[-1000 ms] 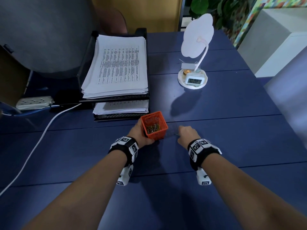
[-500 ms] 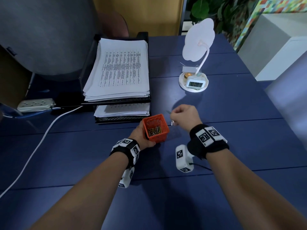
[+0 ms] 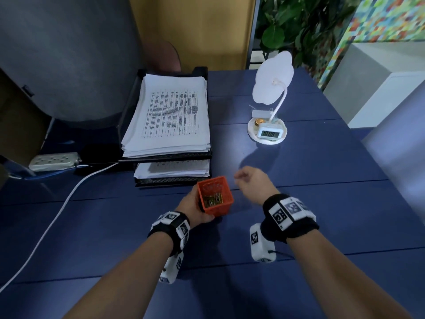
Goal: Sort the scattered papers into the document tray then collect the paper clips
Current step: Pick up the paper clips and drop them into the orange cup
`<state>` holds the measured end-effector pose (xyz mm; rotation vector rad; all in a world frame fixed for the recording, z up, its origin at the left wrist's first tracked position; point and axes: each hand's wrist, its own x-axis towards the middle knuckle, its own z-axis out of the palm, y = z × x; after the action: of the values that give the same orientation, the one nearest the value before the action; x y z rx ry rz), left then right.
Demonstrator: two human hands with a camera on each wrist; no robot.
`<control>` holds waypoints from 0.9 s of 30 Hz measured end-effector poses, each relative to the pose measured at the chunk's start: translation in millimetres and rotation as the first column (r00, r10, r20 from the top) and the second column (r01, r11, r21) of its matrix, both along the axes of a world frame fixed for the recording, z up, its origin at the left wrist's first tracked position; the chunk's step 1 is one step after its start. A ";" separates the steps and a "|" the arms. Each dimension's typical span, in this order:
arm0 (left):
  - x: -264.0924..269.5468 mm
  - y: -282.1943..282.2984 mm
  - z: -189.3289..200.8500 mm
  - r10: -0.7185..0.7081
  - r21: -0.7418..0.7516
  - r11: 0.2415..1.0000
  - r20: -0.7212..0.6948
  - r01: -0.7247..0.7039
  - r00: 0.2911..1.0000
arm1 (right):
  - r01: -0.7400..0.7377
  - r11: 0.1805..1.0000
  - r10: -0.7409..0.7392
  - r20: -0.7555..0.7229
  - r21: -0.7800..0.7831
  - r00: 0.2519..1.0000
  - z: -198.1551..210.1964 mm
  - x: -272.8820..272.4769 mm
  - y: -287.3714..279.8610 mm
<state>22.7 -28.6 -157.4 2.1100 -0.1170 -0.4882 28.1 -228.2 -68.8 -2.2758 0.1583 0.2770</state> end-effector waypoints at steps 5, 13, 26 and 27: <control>-4.9 5.5 -1.7 -0.043 0.022 0.999 -0.019 0.043 0.999 | -0.297 0.950 0.308 -0.145 0.095 0.940 -22.8 -19.0 16.1; 10.8 17.8 5.2 -0.257 0.521 0.817 -0.057 0.248 0.965 | -0.168 0.967 0.163 -0.044 -0.192 0.986 -13.6 10.8 9.1; 33.0 36.7 9.4 -0.364 0.697 0.559 -0.281 0.449 0.888 | -0.081 0.926 0.055 -0.080 -0.368 0.995 -19.0 87.3 12.8; 35.5 38.0 13.4 -0.366 0.701 0.556 -0.276 0.447 0.889 | -0.057 0.930 0.030 -0.080 -0.364 0.996 -18.7 87.5 14.2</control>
<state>58.2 9.4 -144.0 2.8898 -0.4227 -1.0735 115.7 -214.0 -87.6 -2.6445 0.2117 0.3808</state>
